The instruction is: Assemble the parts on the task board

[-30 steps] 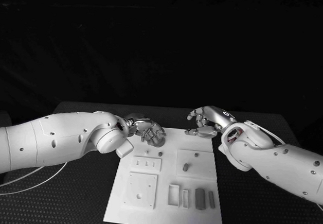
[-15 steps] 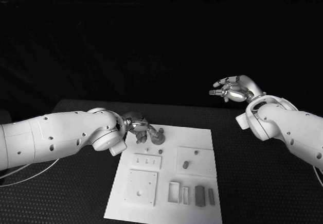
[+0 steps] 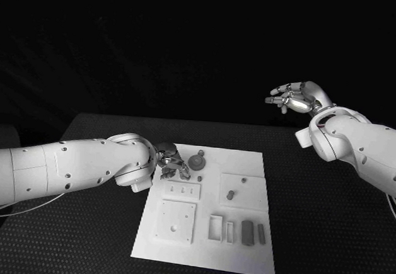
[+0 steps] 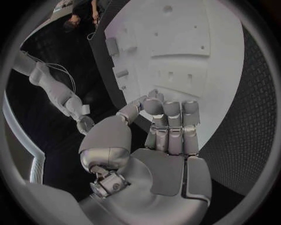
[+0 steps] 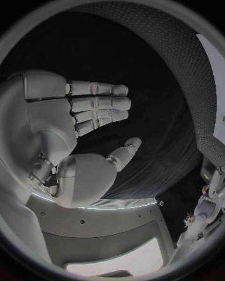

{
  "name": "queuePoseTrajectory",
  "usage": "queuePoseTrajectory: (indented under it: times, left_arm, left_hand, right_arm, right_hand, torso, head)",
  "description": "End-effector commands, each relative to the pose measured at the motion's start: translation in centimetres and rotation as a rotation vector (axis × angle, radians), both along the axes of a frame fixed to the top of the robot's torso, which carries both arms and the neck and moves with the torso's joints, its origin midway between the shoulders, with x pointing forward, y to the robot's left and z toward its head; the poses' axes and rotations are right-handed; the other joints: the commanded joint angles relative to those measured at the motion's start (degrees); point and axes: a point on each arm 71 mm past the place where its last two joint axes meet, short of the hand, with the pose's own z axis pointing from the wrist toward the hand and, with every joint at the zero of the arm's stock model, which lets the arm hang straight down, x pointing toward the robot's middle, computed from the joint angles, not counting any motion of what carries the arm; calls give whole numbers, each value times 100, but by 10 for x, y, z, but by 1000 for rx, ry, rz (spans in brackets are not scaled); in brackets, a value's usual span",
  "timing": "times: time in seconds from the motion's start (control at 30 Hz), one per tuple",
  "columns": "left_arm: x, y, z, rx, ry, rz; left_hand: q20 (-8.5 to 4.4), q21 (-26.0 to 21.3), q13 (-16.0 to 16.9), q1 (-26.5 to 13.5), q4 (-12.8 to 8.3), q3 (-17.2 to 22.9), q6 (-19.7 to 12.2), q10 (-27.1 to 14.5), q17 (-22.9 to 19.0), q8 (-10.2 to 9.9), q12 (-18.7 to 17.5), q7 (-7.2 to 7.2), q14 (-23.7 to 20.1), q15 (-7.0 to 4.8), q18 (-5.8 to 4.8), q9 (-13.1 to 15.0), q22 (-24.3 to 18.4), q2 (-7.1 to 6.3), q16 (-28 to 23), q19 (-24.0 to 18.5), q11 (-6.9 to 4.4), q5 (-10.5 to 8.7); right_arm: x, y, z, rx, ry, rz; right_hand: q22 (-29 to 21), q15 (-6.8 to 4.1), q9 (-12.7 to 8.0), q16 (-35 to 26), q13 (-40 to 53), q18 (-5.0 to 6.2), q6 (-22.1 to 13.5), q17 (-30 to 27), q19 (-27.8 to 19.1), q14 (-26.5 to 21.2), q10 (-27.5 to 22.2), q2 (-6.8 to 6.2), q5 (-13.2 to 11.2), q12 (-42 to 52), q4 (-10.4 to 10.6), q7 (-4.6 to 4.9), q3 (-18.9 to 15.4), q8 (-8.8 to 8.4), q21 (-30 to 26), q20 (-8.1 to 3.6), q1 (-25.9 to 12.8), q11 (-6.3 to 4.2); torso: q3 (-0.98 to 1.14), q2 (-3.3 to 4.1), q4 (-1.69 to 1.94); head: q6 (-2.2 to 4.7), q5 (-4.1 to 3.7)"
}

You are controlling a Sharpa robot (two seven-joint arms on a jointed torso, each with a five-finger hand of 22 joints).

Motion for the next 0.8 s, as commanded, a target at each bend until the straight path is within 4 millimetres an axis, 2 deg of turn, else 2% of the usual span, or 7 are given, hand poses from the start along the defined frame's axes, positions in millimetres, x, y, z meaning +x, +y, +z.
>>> queuePoseTrajectory:
  times: [0.03,0.13,0.4,0.47,0.53,0.7,0.8]
  left_arm:
    - [-2,0,-3,63,-10,-18]
    - [-4,0,-5,63,-6,-19]
    - [-6,0,-14,82,-8,-34]
    - [-6,-1,-15,84,-5,-39]
    - [-7,-2,-17,85,-2,-40]
    - [-6,-2,-18,103,-10,-51]
    - [-5,-1,-19,108,-10,-48]
  left_hand:
    - [-573,49,19,-30,-11,69,409,-18,-27,2,41,-348,242,-297,106,292,115,-19,53,-7,-42,69]
    - [-579,66,33,-50,-5,82,437,-25,-51,8,60,-355,235,-300,102,306,113,-38,85,-12,-48,72]
    - [-589,86,47,-96,9,102,495,-40,-101,23,76,-373,216,-305,95,331,106,-65,130,-22,-65,44]
    - [-591,92,50,-107,9,108,512,-42,-114,27,80,-378,213,-305,93,337,105,-71,143,-26,-69,57]
    - [-594,98,51,-125,11,114,544,-49,-133,37,81,-388,204,-304,89,347,103,-79,156,-32,-79,65]
    - [-596,101,50,-136,11,122,554,-55,-147,34,79,-392,197,-302,88,350,102,-78,164,-37,-82,70]
    - [-599,108,49,-168,17,127,589,-59,-174,39,77,-401,186,-297,83,357,100,-82,181,-46,-91,73]
  right_arm:
    - [1,2,1,13,4,26]
    - [1,3,1,12,7,28]
    - [2,3,0,14,17,34]
    - [2,3,0,25,21,35]
    - [2,4,0,32,25,38]
    - [2,6,-1,41,40,57]
    - [2,6,-2,48,45,62]
  right_hand:
    - [11,-3,-7,-30,-16,-5,-7,-10,-38,-42,-46,7,25,-21,-1,26,-45,22,-28,4,33,13]
    - [15,0,-10,-26,-41,-3,-11,-22,-44,-51,-54,11,48,-17,-2,28,-47,23,-35,10,39,16]
    - [30,29,-23,-47,-201,0,-19,-118,-115,-143,-118,43,171,-17,1,41,-50,39,-109,54,29,31]
    - [-51,113,-31,-311,-481,-33,-27,-335,-309,-325,-222,54,171,-257,2,64,-11,55,-342,116,-23,67]
    - [-140,211,-35,-602,-760,-67,-46,-552,-467,-452,-274,85,37,-525,1,84,16,66,-558,167,-77,102]
    - [-424,584,-67,-1717,-1903,-186,-115,-1356,-963,-665,-229,114,-18,-1516,2,128,91,132,-1311,349,-53,271]
    - [-486,683,-94,-2123,-2346,-209,-123,-1600,-1092,-667,-150,142,-24,-1896,-2,132,83,160,-1515,405,-32,339]
  torso:
    - [-3,0,2]
    - [-5,-3,-4]
    - [-11,1,-12]
    - [-12,1,-13]
    - [-13,4,-16]
    - [-4,-2,-9]
    - [-7,-2,-6]
  head:
    - [-50,20]
    - [-104,28]
    - [-155,23]
    - [-157,17]
    - [-169,12]
    - [-200,15]
    - [-234,17]
